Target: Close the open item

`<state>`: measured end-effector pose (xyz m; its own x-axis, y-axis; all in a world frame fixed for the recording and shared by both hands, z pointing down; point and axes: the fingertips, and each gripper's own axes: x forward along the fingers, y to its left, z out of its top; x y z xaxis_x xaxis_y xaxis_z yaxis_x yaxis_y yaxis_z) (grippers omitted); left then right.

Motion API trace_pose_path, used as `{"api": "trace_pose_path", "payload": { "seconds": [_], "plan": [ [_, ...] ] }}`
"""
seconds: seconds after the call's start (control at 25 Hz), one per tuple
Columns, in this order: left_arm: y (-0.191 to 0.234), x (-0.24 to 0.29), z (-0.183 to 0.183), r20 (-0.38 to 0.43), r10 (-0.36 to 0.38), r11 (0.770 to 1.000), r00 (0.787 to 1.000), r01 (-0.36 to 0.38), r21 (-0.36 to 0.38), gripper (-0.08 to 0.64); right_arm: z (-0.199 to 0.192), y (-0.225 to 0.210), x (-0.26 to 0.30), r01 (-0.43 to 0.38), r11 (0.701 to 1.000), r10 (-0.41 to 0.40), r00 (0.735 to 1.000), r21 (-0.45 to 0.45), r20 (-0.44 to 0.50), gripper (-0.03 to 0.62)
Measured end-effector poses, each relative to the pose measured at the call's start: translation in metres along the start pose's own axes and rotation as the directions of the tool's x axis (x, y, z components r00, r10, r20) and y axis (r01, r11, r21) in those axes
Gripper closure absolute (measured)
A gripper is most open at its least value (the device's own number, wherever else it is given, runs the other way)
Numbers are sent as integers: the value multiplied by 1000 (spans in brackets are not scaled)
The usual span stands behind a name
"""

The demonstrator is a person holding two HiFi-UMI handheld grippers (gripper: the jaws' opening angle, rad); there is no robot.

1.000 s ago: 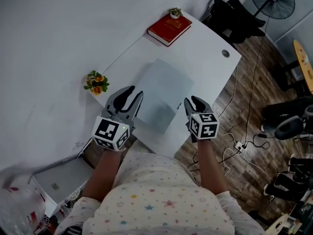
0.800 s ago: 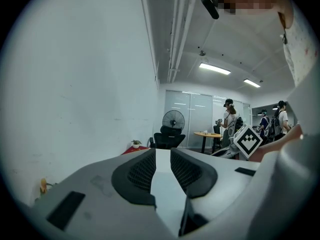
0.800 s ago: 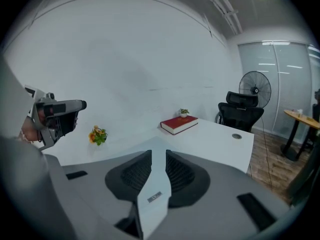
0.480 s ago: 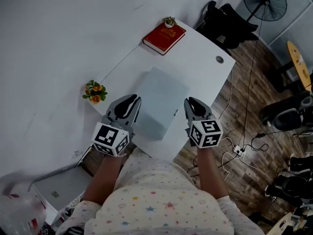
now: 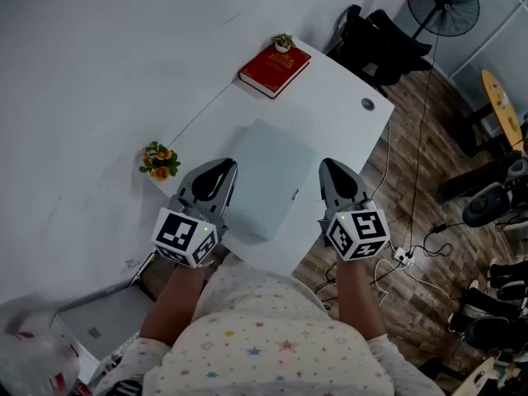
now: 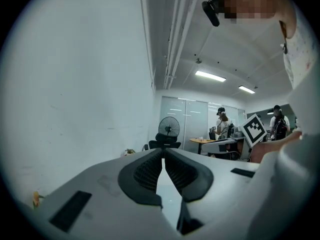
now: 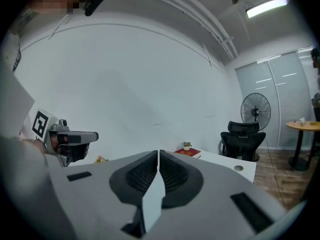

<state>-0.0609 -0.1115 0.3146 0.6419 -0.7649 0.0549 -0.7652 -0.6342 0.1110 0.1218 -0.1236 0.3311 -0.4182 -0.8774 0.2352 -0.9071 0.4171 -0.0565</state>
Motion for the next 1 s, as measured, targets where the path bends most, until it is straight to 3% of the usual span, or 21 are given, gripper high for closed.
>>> {"api": "trace_pose_path", "payload": {
  "seconds": [0.56, 1.0],
  "plan": [
    [-14, 2, 15, 38, -79, 993, 996, 82, -82, 548, 23, 15, -11, -49, 999, 49, 997, -6, 57, 591],
    [-12, -2, 8, 10, -28, 998, 1000, 29, -59, 548, 34, 19, -19, -30, 999, 34, 994, -34, 106, 591]
  ]
}}
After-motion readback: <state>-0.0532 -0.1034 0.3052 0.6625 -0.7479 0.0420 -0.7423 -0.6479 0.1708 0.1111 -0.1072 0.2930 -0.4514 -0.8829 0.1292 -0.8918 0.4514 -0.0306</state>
